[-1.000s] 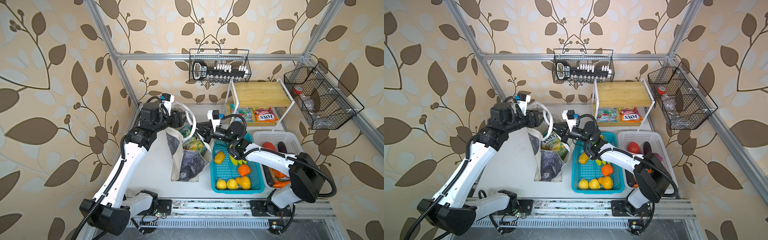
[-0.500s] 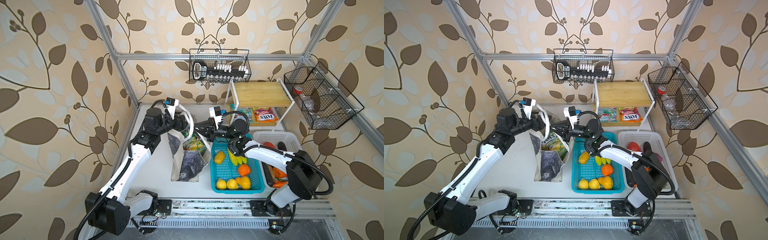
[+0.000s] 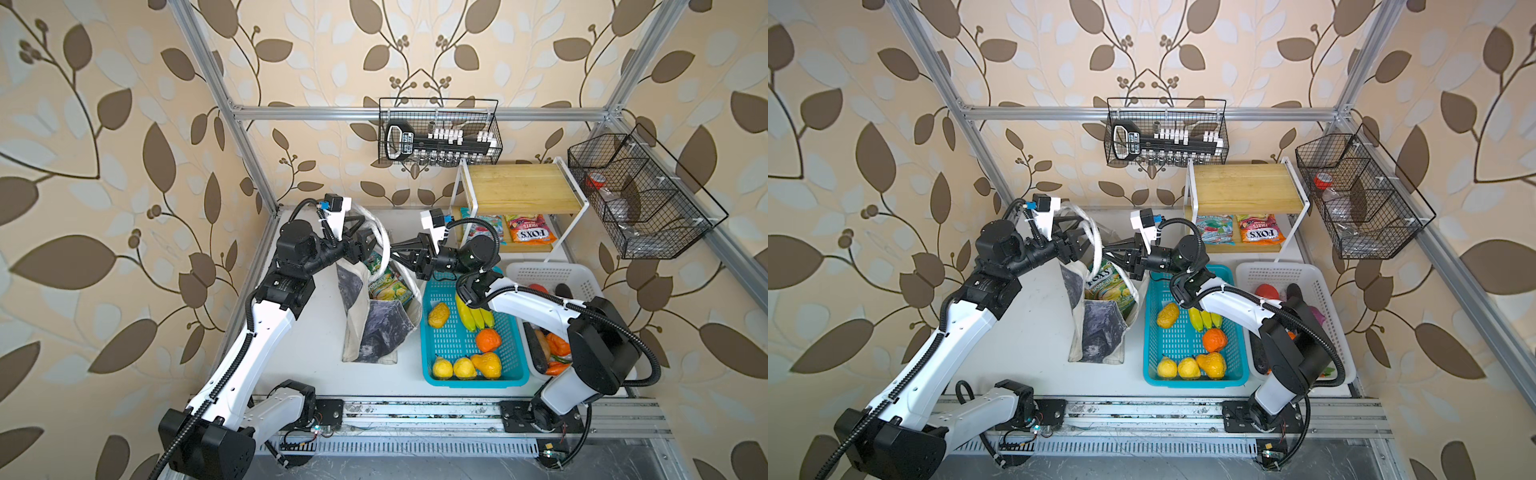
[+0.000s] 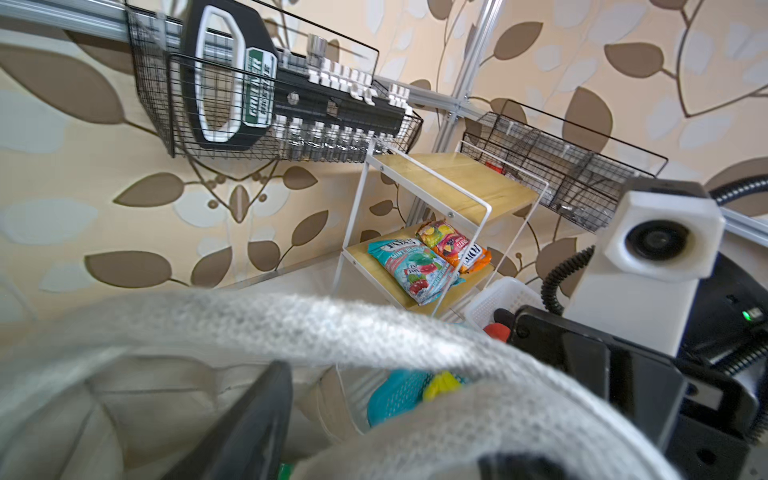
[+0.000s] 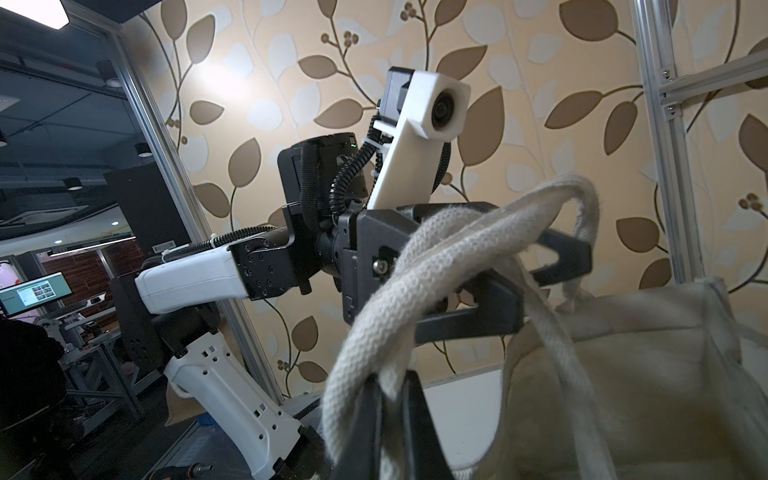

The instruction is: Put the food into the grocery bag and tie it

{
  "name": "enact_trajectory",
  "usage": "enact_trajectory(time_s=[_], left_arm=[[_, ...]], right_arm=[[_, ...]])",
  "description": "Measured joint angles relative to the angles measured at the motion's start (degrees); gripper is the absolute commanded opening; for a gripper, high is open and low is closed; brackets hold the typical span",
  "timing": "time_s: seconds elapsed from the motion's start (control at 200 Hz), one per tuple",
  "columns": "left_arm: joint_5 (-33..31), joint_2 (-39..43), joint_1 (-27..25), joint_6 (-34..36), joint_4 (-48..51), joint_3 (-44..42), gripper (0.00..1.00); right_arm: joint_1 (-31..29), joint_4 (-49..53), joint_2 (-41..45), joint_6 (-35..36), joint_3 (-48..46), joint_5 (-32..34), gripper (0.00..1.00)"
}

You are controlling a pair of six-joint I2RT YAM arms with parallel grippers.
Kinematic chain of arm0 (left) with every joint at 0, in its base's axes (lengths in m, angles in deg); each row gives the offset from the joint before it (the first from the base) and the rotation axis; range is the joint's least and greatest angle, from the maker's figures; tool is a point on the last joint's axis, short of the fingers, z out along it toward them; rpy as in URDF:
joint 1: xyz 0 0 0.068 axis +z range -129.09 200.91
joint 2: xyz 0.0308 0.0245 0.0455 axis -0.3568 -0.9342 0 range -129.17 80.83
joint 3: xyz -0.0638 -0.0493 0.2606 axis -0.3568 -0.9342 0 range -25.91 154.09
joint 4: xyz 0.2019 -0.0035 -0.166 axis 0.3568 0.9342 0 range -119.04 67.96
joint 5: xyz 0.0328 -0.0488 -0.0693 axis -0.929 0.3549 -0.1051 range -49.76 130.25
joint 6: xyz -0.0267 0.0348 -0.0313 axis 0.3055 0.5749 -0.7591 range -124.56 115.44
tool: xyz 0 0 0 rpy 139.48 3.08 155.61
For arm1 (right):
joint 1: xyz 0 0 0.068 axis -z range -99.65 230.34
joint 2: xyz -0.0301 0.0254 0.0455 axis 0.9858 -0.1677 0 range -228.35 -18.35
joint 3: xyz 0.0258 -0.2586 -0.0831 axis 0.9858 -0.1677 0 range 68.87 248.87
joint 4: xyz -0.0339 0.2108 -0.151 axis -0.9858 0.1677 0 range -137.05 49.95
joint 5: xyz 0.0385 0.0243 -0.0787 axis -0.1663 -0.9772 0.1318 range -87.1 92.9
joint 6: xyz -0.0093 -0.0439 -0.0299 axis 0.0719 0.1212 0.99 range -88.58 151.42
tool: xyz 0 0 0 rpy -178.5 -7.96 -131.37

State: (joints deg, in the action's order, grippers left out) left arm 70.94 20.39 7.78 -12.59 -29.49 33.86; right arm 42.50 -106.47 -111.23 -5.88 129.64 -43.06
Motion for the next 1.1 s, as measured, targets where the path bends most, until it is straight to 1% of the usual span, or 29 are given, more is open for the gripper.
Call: enact_trajectory(time_s=[0.135, 0.145, 0.155, 0.165, 0.175, 0.185, 0.195, 0.2, 0.205, 0.315, 0.49, 0.5, 0.515, 0.535, 0.545, 0.56, 0.57, 0.585, 0.63, 0.68, 0.715, 0.745, 0.79, 0.86, 0.93, 0.99, 1.1], left_arm=[[-2.73, 0.39, 0.02, -1.07, 1.75, -0.52, 0.99], [-2.97, 0.5, 0.02, -1.2, 1.81, -0.66, 0.95], [-3.15, 0.59, 0.02, -1.25, 1.9, -0.76, 0.88], [-3.56, 0.9, 0.02, -1.44, 1.99, -0.96, 0.73], [-3.89, 1.03, 0.02, -1.53, 1.99, -1.11, 0.61], [-4.31, 1.22, 0.02, -1.55, 2.1, -1.31, 0.41], [-4.48, 1.46, 0.02, -1.7, 2.16, -1.51, 0.2], [-4.52, 1.55, 0.02, -1.97, 2.16, -1.62, 0.06], [-4.57, 1.73, 0.02, -2.23, 2.12, -1.73, 0.0], [-5.84, 4.52, 0.07, -2.93, 1.7, -4.24, 0.0], [-6.08, 6.95, 0.31, -3.78, 3.43, -4.44, 0.01], [-5.95, 7.19, 0.55, -3.89, 3.8, -4.42, 0.06], [-5.73, 7.43, 0.68, -4.57, 4.2, -4.37, 0.2], [-5.62, 7.82, 0.96, -4.76, 4.94, -4.24, 0.45], [-5.53, 8.02, 1.27, -5.55, 5.66, -4.02, 0.61], [-5.33, 8.24, 1.6, -6.01, 6.75, -3.63, 0.8], [-5.29, 8.31, 1.86, -6.36, 7.39, -3.34, 0.88], [-4.98, 8.33, 2.47, -7.54, 9.2, -2.45, 0.91], [-3.61, 8.0, 4.35, -10.03, 13.16, 0.37, 0.89], [-2.32, 7.54, 6.49, -13.14, 16.33, 3.93, 0.9], [-2.23, 7.5, 7.58, -14.99, 18.29, 6.29, 0.86], [-2.21, 7.54, 8.07, -15.54, 19.39, 7.78, 0.84], [-2.08, 7.87, 8.31, -16.0, 20.06, 8.98, 0.83], [-0.92, 8.31, 8.28, -15.34, 20.26, 8.59, 0.81], [1.57, 8.07, 8.28, -13.97, 19.82, 6.82, 0.75], [3.56, 6.91, 8.17, -12.85, 19.04, 4.63, 0.74], [3.39, 3.8, 7.04, -10.4, 17.22, 1.01, 0.73]], right_arm=[[0.0, 0.83, 0.02, 0.48, 0.33, 0.02, 0.0], [0.0, 0.98, 0.02, 0.48, 0.33, 0.02, 0.0], [0.0, 1.05, 0.02, 0.57, 0.35, 0.02, 0.0], [0.0, 1.27, 0.02, 0.74, 0.35, 0.02, 0.0], [0.0, 1.44, 0.02, 0.74, 0.39, 0.02, 0.0], [0.0, 1.55, 0.02, 0.81, 0.42, 0.02, 0.0], [0.0, 1.7, 0.02, 0.92, 0.42, 0.04, 0.0], [0.0, 1.84, 0.02, 0.94, 0.46, 0.04, 0.0], [0.0, 1.88, 0.02, 0.94, 0.48, 0.04, 0.0], [0.0, 3.15, 0.13, 1.55, 0.85, 0.04, 0.0], [0.13, 3.98, 0.44, 1.92, 0.94, 0.11, 0.0], [0.13, 4.11, 0.46, 2.03, 0.94, 0.13, 0.0], [0.17, 4.33, 0.52, 2.08, 0.94, 0.15, 0.0], [0.24, 4.61, 0.66, 2.36, 0.94, 0.28, 0.0], [0.28, 4.76, 0.7, 2.47, 0.94, 0.31, 0.0], [0.28, 5.07, 0.83, 2.58, 0.94, 0.39, 0.0], [0.35, 5.42, 0.96, 2.91, 0.94, 0.48, 0.0], [0.39, 5.79, 1.09, 2.95, 0.94, 0.5, 0.0], [0.44, 6.97, 1.57, 3.8, 0.96, 0.7, 0.0], [0.48, 8.02, 2.05, 4.55, 0.96, 0.81, 0.0], [0.48, 8.7, 2.32, 5.11, 0.96, 0.92, 0.0], [0.48, 9.05, 2.49, 5.42, 0.96, 0.96, 0.0], [0.48, 9.38, 2.62, 5.7, 0.96, 0.98, 0.0], [0.48, 9.97, 2.99, 6.1, 0.96, 1.14, 0.0], [0.48, 10.38, 3.48, 6.43, 0.96, 1.18, 0.0], [0.48, 10.58, 3.87, 6.78, 0.96, 1.16, 0.0], [0.48, 10.95, 4.33, 7.19, 0.96, 1.16, 0.0]])
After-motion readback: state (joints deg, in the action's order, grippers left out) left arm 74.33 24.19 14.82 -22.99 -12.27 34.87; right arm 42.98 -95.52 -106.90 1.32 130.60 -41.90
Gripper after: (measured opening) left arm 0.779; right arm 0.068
